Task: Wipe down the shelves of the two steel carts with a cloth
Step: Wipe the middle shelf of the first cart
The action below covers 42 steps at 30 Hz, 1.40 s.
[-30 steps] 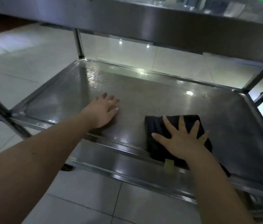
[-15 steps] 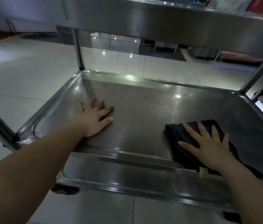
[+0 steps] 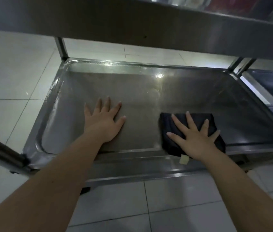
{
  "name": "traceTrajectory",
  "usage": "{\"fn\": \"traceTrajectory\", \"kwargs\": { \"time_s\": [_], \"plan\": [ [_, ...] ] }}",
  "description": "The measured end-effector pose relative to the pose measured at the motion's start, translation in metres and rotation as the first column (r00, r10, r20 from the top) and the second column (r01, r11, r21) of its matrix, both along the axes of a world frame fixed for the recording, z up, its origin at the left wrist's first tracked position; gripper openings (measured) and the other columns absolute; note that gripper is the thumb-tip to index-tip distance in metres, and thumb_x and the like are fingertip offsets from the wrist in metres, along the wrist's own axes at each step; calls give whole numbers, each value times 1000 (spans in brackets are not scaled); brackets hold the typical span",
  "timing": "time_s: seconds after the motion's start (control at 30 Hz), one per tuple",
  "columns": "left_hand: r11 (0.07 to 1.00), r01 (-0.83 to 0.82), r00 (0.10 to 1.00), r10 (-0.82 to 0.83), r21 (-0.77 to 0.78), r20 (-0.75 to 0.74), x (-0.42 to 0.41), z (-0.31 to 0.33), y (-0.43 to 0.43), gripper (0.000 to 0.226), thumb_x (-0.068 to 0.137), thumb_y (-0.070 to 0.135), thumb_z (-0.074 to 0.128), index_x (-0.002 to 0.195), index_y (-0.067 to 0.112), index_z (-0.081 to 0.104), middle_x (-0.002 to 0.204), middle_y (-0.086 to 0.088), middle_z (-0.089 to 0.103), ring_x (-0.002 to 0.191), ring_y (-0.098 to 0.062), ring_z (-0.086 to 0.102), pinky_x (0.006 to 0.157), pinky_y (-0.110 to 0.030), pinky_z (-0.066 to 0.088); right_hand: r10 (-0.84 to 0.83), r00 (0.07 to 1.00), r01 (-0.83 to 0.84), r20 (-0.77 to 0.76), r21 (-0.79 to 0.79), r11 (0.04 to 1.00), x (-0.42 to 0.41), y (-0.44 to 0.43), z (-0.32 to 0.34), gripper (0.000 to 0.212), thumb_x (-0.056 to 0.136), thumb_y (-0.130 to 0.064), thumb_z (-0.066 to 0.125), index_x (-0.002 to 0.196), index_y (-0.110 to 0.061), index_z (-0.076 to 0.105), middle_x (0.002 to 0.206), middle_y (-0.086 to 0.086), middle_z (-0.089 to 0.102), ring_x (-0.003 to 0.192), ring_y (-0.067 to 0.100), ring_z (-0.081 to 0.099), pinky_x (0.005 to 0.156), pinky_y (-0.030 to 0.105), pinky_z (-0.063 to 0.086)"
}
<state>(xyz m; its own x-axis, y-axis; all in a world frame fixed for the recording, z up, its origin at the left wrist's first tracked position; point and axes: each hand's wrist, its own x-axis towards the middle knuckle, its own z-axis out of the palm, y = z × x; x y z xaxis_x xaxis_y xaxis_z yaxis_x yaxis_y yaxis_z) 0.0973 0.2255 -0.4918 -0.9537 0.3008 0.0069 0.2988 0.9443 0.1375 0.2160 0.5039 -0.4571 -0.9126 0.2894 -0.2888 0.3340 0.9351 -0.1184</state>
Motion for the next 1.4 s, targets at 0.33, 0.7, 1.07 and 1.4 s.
{"fn": "traceTrajectory", "kwargs": {
  "time_s": [0.33,0.7,1.07,1.4],
  "plan": [
    [1000,0,997,-1,-8,-77,-8,-9,-1,68,83,75,7,147,51,5,162,6,2,148,-22,2,114,-59,-1,-93,994,91,-51,-36,995,-153,-5,6,73,79,-87,16,145,-61,-2,162,-11,-14,142,49,-17,101,78,-11],
    [1000,-11,1000,11,-6,-18,-6,-3,1,67,84,75,11,147,52,4,162,7,1,148,-21,0,114,-57,-5,102,993,-102,-57,-3,995,-46,-2,-13,72,62,-98,13,127,-78,-9,157,-24,-18,142,43,-26,98,72,-22],
    [626,-116,957,279,771,-83,-5,1,-17,51,86,36,30,133,41,49,158,6,22,144,-12,17,119,-39,-1,82,990,-81,-112,10,997,-106,-120,-5,83,72,-91,19,146,-58,3,163,-6,-10,137,57,-21,88,80,-21],
    [730,-210,967,255,650,25,-8,5,-20,41,100,26,40,139,33,48,157,5,26,148,-17,9,119,-36,-4,225,959,-220,-173,46,974,-87,-92,-22,76,70,-94,18,140,-66,3,162,-16,-4,143,47,-18,93,76,-23]
  ]
}}
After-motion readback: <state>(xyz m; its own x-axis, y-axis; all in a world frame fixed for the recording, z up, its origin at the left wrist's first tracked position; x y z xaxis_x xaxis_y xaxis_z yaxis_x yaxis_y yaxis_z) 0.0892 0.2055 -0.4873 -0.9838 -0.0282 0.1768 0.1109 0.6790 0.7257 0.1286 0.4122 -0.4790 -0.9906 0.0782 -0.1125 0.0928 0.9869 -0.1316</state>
